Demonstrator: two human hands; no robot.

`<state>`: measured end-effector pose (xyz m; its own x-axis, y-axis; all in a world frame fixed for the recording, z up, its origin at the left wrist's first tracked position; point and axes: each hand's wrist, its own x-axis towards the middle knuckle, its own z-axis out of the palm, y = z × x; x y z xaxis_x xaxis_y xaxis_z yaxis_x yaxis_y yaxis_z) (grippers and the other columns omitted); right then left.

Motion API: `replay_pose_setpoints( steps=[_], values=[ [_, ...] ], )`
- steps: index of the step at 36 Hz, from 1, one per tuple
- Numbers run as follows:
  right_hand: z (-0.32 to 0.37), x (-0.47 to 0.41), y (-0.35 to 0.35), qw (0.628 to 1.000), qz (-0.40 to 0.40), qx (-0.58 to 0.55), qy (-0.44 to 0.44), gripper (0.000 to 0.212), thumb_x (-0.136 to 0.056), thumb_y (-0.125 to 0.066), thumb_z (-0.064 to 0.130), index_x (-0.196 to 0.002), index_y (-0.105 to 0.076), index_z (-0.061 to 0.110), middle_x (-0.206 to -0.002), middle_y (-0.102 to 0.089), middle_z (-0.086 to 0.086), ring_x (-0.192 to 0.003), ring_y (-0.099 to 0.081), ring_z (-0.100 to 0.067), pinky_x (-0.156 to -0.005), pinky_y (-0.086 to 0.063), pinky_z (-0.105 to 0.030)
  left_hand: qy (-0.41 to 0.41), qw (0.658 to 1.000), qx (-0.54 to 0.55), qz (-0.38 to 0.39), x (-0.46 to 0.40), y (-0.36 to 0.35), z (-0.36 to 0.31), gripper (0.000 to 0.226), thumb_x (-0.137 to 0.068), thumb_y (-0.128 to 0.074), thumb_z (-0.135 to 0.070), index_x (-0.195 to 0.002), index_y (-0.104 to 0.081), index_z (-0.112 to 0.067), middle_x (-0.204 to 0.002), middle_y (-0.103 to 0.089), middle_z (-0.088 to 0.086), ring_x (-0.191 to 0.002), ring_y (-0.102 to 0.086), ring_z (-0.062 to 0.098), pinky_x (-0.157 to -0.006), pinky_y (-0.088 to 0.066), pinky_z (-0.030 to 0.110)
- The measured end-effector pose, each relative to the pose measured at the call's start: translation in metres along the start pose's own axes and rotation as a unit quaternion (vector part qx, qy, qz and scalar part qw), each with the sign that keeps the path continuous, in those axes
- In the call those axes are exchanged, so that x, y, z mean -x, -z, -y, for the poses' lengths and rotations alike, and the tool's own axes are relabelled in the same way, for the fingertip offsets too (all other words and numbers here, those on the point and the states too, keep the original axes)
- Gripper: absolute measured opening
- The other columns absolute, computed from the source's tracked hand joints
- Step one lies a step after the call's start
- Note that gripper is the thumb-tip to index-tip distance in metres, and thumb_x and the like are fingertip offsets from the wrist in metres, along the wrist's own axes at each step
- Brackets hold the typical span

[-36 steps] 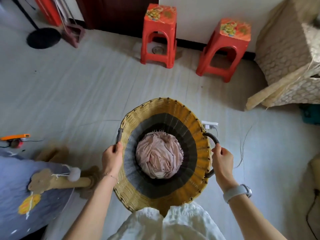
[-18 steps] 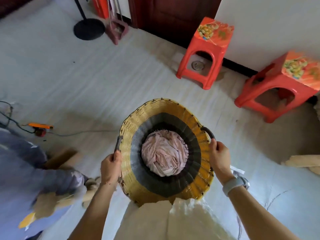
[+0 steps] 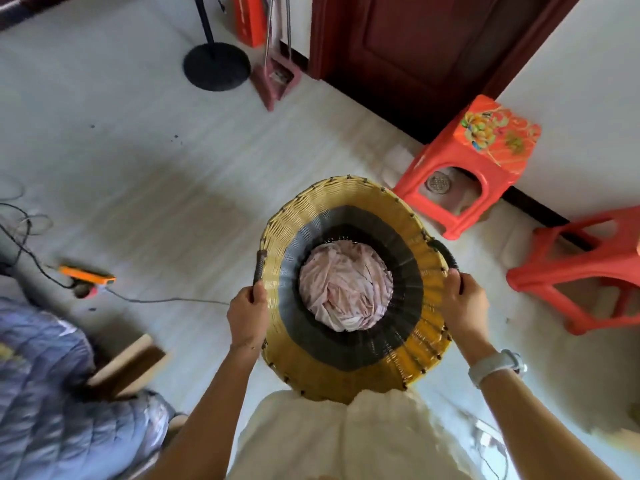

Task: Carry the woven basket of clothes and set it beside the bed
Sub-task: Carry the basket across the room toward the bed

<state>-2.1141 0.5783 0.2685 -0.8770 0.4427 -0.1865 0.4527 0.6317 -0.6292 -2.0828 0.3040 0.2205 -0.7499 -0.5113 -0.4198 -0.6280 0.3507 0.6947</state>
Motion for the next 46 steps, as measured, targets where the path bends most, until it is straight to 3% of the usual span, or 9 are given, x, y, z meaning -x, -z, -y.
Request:
replay_pose_setpoints(
  steps=[4,10,18,25,28,32,35,41,46],
  values=[
    [0.053,-0.039,-0.026,1.0,0.017,0.003,0.018,0.031,-0.096,-0.034,0.024,-0.079,-0.049,0.002,-0.076,-0.052,-0.014,-0.07,-0.046,-0.029,-0.063,-0.031,-0.031,0.004,1.0,0.017,-0.022,-0.048,0.021,-0.02,0.039,-0.097,-0.033,-0.029,-0.075,-0.05,-0.002,-0.061,-0.047,0.006,-0.063,-0.045,0.024,-0.054,-0.032,0.027],
    [0.124,-0.082,-0.08,0.996,0.064,0.004,0.06,0.03,-0.096,-0.036,0.021,-0.076,-0.047,0.001,-0.076,-0.051,-0.015,-0.07,-0.044,-0.028,-0.063,-0.028,-0.029,0.034,0.996,0.033,-0.08,-0.112,0.05,-0.045,0.038,-0.097,-0.031,-0.026,-0.077,-0.051,0.0,-0.077,-0.053,0.016,-0.071,-0.047,0.026,-0.061,-0.034,0.027],
    [0.212,-0.161,-0.169,0.985,0.158,0.004,0.074,0.032,-0.096,-0.035,0.023,-0.072,-0.046,0.004,-0.057,-0.043,-0.003,-0.056,-0.041,-0.025,-0.048,-0.028,-0.027,0.151,0.977,0.079,-0.13,-0.201,0.074,-0.062,0.035,-0.094,-0.035,-0.026,-0.078,-0.053,-0.001,-0.073,-0.053,0.015,-0.076,-0.048,0.029,-0.073,-0.038,0.038],
    [0.321,-0.233,-0.26,0.962,0.249,0.013,0.115,0.036,-0.096,-0.034,0.032,-0.068,-0.048,0.015,-0.059,-0.045,-0.001,-0.054,-0.042,-0.019,-0.055,-0.036,-0.026,0.195,0.95,0.126,-0.207,-0.292,0.115,-0.104,0.033,-0.094,-0.035,-0.025,-0.076,-0.053,-0.005,-0.062,-0.047,0.003,-0.06,-0.042,0.016,-0.067,-0.034,0.033],
    [0.365,-0.243,-0.292,0.954,0.268,0.008,0.132,0.036,-0.096,-0.035,0.032,-0.063,-0.043,0.02,-0.058,-0.043,-0.001,-0.054,-0.042,-0.019,-0.055,-0.037,-0.028,0.219,0.934,0.161,-0.233,-0.315,0.135,-0.103,0.031,-0.093,-0.038,-0.026,-0.075,-0.055,-0.007,-0.061,-0.048,0.003,-0.059,-0.042,0.015,-0.056,-0.034,0.03],
    [0.423,-0.245,-0.33,0.931,0.307,0.02,0.195,0.027,-0.097,-0.034,0.03,-0.081,-0.045,0.012,-0.062,-0.038,0.007,-0.062,-0.041,-0.018,-0.064,-0.034,-0.03,0.252,0.909,0.184,-0.276,-0.342,0.168,-0.085,0.033,-0.092,-0.041,-0.028,-0.075,-0.057,-0.005,-0.066,-0.052,0.01,-0.067,-0.047,0.023,-0.054,-0.034,0.029],
    [0.466,-0.246,-0.365,0.912,0.341,0.024,0.228,0.023,-0.097,-0.034,0.029,-0.085,-0.044,0.012,-0.066,-0.037,0.008,-0.078,-0.042,-0.024,-0.072,-0.033,-0.033,0.259,0.899,0.191,-0.298,-0.367,0.194,-0.079,0.033,-0.093,-0.04,-0.026,-0.078,-0.059,-0.003,-0.073,-0.057,0.015,-0.072,-0.05,0.027,-0.057,-0.035,0.031],
    [0.541,-0.237,-0.439,0.887,0.375,0.038,0.267,0.029,-0.097,-0.035,0.028,-0.091,-0.053,0.008,-0.082,-0.051,-0.006,-0.081,-0.047,-0.024,-0.073,-0.035,-0.033,0.303,0.869,0.218,-0.324,-0.431,0.236,-0.056,0.038,-0.093,-0.039,-0.029,-0.081,-0.061,-0.001,-0.076,-0.057,0.016,-0.078,-0.053,0.029,-0.069,-0.037,0.034],
    [0.615,-0.228,-0.514,0.894,0.358,0.047,0.265,0.03,-0.097,-0.034,0.032,-0.091,-0.053,0.009,-0.089,-0.05,-0.009,-0.084,-0.046,-0.024,-0.075,-0.034,-0.035,0.305,0.856,0.262,-0.325,-0.507,0.297,-0.043,0.036,-0.093,-0.04,-0.028,-0.067,-0.056,-0.009,-0.066,-0.054,0.011,-0.069,-0.049,0.027,-0.067,-0.038,0.035]
  ],
)
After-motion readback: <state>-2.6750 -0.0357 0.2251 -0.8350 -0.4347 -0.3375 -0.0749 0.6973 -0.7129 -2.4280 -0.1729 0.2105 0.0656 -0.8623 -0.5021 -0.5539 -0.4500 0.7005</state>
